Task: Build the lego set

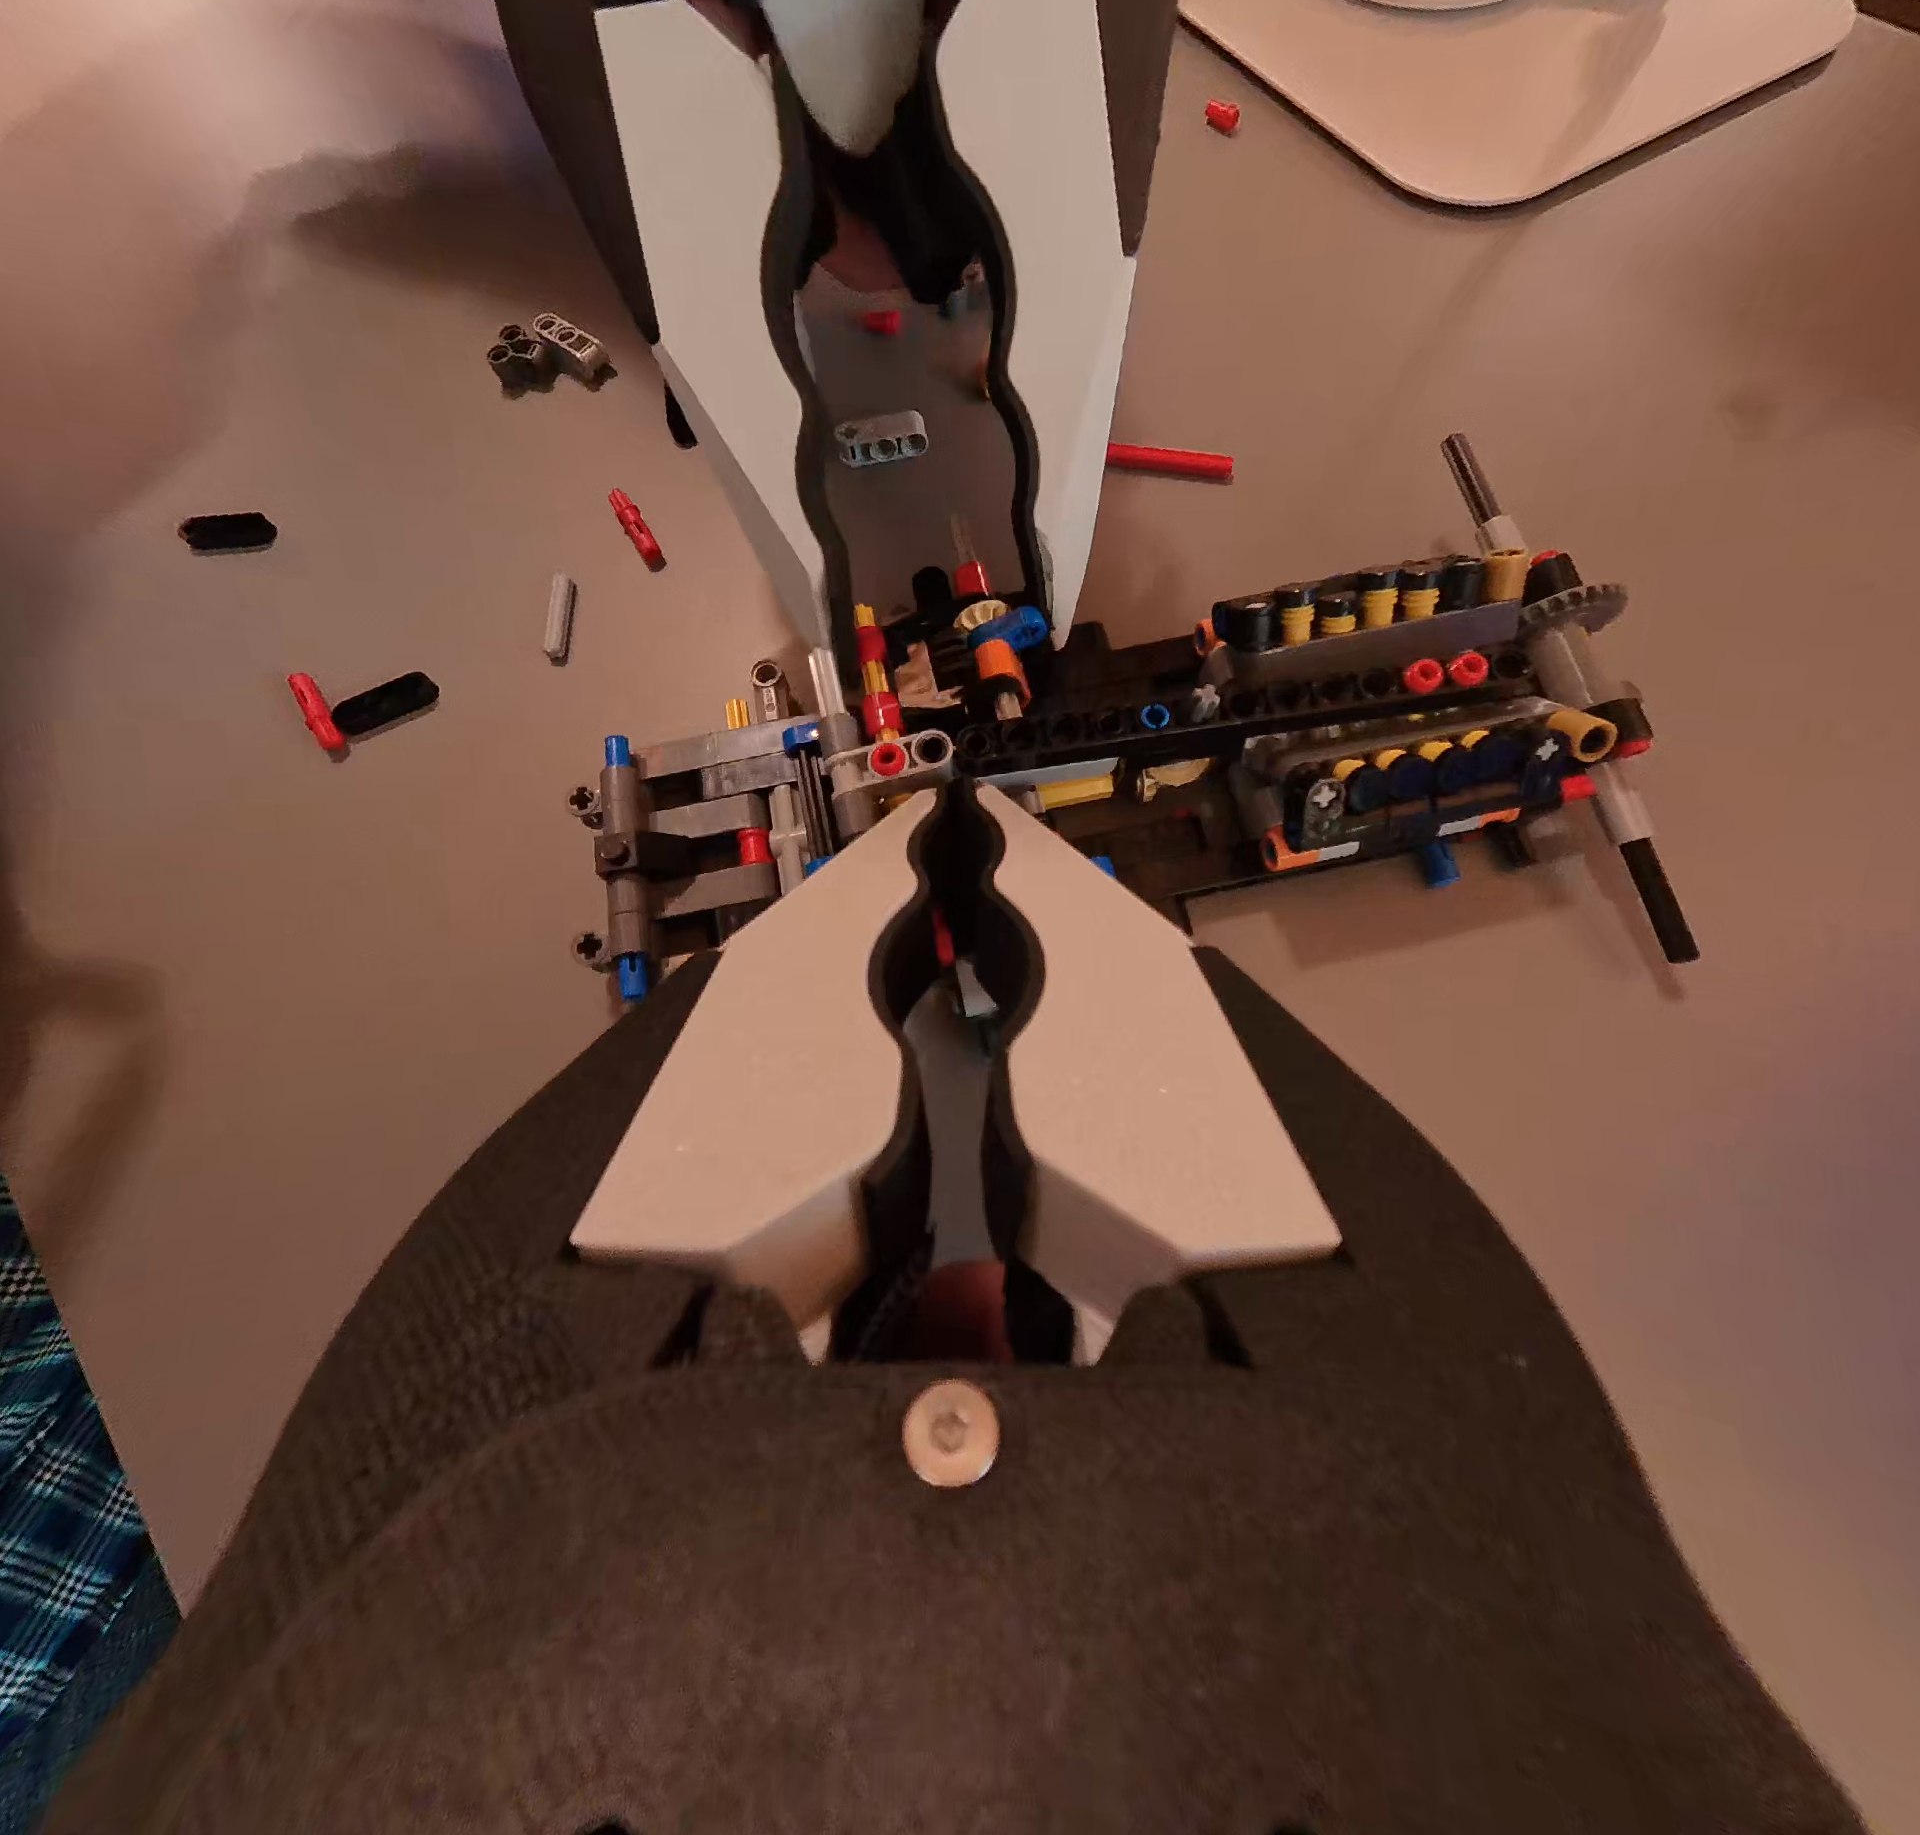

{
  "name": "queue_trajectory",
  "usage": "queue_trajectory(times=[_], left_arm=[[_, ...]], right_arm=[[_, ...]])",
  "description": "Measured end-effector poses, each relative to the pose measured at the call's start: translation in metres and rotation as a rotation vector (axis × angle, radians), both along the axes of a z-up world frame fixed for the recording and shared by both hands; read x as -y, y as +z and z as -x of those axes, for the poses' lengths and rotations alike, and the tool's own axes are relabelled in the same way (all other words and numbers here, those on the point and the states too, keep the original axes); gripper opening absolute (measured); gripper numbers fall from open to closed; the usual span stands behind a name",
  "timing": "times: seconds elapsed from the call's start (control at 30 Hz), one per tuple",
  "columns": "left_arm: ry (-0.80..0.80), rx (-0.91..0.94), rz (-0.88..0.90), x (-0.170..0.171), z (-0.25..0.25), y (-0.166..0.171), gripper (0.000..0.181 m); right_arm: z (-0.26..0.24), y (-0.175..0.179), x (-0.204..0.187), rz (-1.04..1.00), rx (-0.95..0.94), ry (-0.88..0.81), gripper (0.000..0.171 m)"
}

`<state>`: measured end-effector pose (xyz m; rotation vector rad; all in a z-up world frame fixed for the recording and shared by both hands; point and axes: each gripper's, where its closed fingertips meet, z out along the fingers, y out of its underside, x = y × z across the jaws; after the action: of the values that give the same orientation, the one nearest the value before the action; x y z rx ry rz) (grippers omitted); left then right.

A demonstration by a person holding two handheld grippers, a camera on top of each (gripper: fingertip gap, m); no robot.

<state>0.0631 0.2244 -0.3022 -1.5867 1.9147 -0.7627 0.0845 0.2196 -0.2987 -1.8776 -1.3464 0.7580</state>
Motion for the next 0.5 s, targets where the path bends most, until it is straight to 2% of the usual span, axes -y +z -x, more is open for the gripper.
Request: queue_trajectory(times=[0.23, 0.5], left_arm=[[-0.013, -0.024, -0.064, 0.000, 0.000, 0.000, 0.037], [0.012, -0.041, -0.037, -0.002, 0.000, -0.001, 0.038]], right_arm=[[0.000, 0.000, 0.000, -0.004, 0.000, 0.004, 0.000], [-0.005, 0.011, -0.007, -0.013, -0.026, -0.041, 0.000]])
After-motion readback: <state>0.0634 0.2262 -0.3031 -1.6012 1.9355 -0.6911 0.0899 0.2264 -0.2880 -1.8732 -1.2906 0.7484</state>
